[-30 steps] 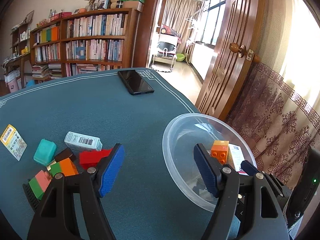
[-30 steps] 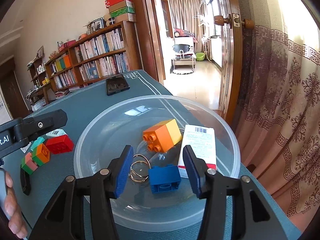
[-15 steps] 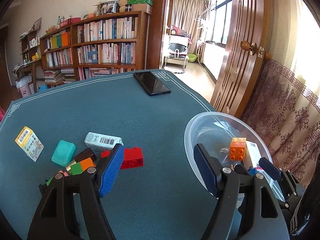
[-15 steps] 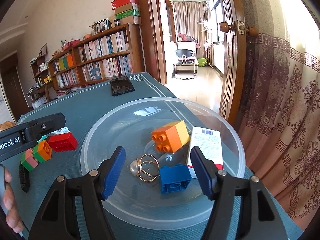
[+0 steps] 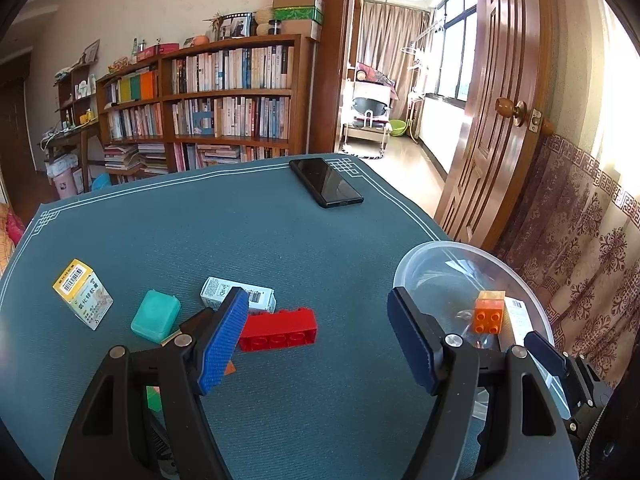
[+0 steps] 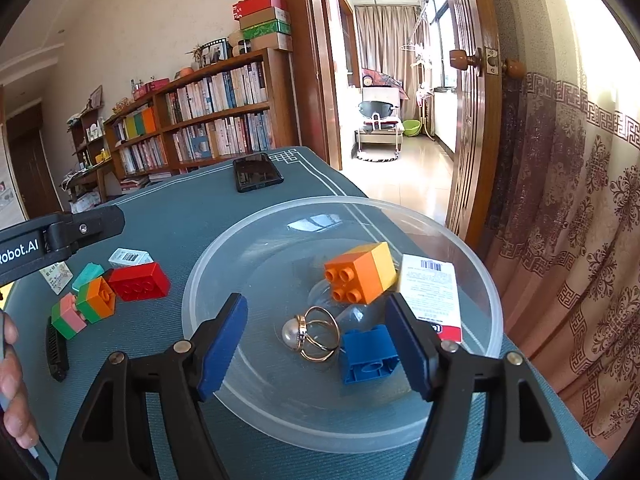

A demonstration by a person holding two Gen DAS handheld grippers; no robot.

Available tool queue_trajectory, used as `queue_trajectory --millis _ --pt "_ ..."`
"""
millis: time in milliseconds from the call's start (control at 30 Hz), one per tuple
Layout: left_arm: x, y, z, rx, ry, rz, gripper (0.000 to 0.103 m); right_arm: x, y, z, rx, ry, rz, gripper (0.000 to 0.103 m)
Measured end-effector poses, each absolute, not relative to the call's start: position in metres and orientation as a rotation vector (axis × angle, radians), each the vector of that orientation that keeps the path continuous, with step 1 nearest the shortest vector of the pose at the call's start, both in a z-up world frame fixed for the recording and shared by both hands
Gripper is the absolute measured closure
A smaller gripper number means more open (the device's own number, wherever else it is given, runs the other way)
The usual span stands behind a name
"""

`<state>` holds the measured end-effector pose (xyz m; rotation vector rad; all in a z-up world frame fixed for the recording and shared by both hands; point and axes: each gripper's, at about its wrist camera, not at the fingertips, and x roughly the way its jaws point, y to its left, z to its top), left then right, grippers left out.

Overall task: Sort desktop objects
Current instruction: 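Withdraw both tools from the bowl back over the table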

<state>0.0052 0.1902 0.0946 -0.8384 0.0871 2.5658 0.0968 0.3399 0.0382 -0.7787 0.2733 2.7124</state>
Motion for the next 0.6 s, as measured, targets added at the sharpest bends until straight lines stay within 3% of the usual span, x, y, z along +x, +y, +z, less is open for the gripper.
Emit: queue_trajectory --millis 300,600 --pt "0.003 0.168 0.107 -0.806 0.084 2.627 0.028 0.094 0.305 0.046 -0.801 0.166 2.83 0.024" --pt "0.001 0.145 0.109 -0.804 0.124 2.677 0.028 0.08 0.274 0.052 -0.859 0.191 2.905 0.023"
